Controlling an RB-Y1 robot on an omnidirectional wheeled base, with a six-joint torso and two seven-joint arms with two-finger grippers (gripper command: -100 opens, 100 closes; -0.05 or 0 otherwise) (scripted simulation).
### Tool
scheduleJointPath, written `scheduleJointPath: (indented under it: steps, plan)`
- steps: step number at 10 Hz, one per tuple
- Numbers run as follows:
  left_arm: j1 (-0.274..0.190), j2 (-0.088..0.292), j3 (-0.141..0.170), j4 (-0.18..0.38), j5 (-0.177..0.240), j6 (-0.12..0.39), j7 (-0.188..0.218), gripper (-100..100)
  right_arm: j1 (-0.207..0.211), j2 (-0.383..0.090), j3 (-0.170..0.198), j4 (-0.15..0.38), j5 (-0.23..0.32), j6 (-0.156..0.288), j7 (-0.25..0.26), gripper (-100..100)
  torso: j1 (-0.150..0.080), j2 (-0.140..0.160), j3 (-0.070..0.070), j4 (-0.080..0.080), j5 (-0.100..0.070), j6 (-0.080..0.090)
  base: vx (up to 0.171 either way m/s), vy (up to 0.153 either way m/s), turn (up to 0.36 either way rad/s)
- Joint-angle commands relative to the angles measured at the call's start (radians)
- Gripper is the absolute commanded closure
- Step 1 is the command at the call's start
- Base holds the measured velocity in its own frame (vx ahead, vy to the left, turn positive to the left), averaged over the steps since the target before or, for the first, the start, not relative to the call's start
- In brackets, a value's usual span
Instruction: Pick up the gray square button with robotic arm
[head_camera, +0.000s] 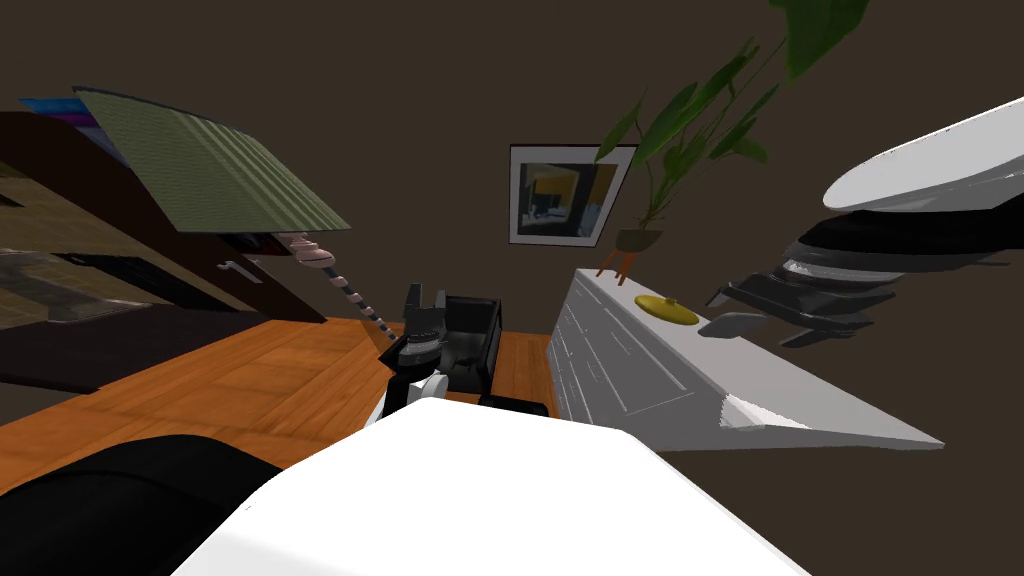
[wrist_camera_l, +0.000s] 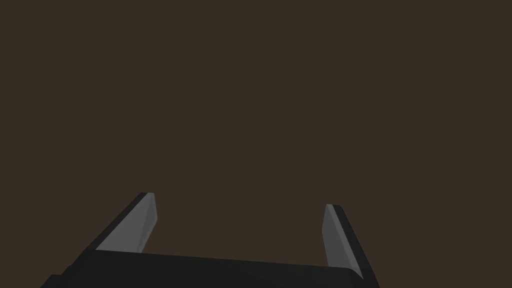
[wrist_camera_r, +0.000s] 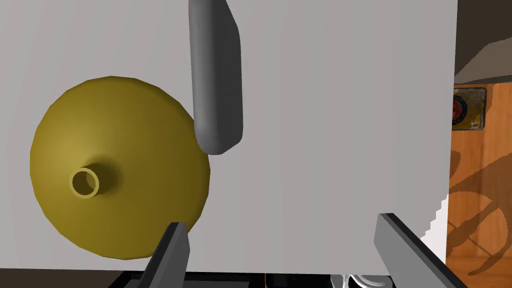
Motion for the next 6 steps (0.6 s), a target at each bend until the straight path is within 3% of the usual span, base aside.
scheduleJointPath:
  steps: [1,3,6]
  plan:
    - [0.0,0.0,0.0,0.0,0.0,0.0,0.0,0,0.001,-0.025,0.028,-0.013,0.019,-0.012,0.013,-100,0.0,0.0,0.0,0.0,0.0,0.0,0.062,-0.096,0.263]
    - [0.0,0.0,0.0,0.0,0.0,0.0,0.0,0,0.008,-0.029,0.037,-0.017,0.025,-0.019,0.018,-100,0.004,0.008,0.005,0.002,0.001,0.001,0.034,-0.051,0.097]
    - [0.0,0.0,0.0,0.0,0.0,0.0,0.0,0,0.008,-0.029,0.037,-0.017,0.025,-0.019,0.018,-100,0.008,0.013,0.008,0.004,0.002,0.001,-0.001,-0.007,-0.04]
